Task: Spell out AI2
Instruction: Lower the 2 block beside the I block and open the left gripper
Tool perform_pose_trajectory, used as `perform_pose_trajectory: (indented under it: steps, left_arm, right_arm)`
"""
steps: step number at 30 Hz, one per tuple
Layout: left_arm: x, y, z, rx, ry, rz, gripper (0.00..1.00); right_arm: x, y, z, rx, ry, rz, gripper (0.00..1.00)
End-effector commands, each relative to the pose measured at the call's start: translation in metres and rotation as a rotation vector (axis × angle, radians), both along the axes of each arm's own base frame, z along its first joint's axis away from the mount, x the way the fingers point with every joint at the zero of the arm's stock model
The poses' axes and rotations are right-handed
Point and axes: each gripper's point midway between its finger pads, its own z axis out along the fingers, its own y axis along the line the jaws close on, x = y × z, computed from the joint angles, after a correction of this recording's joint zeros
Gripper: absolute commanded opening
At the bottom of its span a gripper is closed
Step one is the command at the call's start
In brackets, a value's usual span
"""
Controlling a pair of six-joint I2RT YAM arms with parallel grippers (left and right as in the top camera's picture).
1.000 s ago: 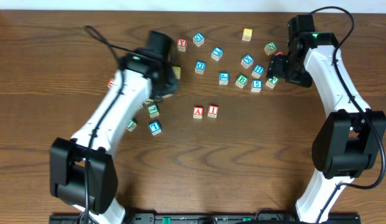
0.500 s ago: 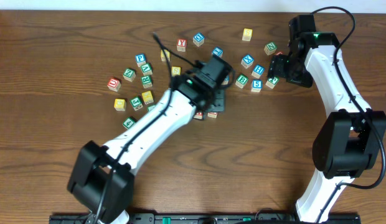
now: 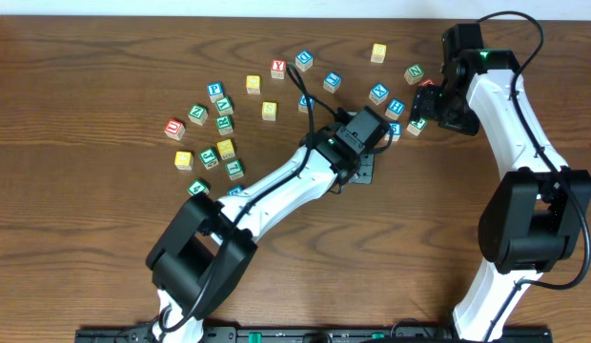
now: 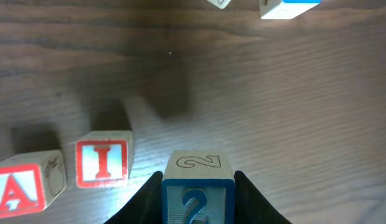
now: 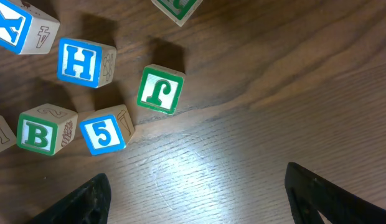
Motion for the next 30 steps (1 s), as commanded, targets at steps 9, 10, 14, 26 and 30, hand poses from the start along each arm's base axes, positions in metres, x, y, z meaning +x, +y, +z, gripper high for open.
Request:
perform_pose_trajectory:
  steps: [9, 10, 14, 26, 30]
  left_arm:
    - [0.015, 0.006, -0.031, 0.071, -0.032, 0.022, 0.28]
    - [0.015, 0.007, -0.031, 0.076, -0.035, 0.025, 0.28]
    - [0.014, 0.008, -0.032, 0.083, -0.032, 0.026, 0.28]
    - [0.009, 0.014, -0.045, 0.118, 0.0, 0.025, 0.28]
    - [0.009, 0.014, -0.051, 0.125, 0.007, 0.024, 0.29]
  right_arm:
    - [-0.001, -0.004, 0.011, -0.013, -0.023, 0.006, 0.84]
    - [-0.001, -0.004, 0.011, -0.013, -0.022, 0.006, 0.84]
    - [-0.001, -0.004, 0.011, -0.013, -0.021, 0.006, 0.84]
    - [-0.001, -0.004, 0.011, -0.013, -0.02, 0.006, 0.84]
    - [-0.001, -0.003, 0.011, -0.013, -0.02, 0.009, 0.85]
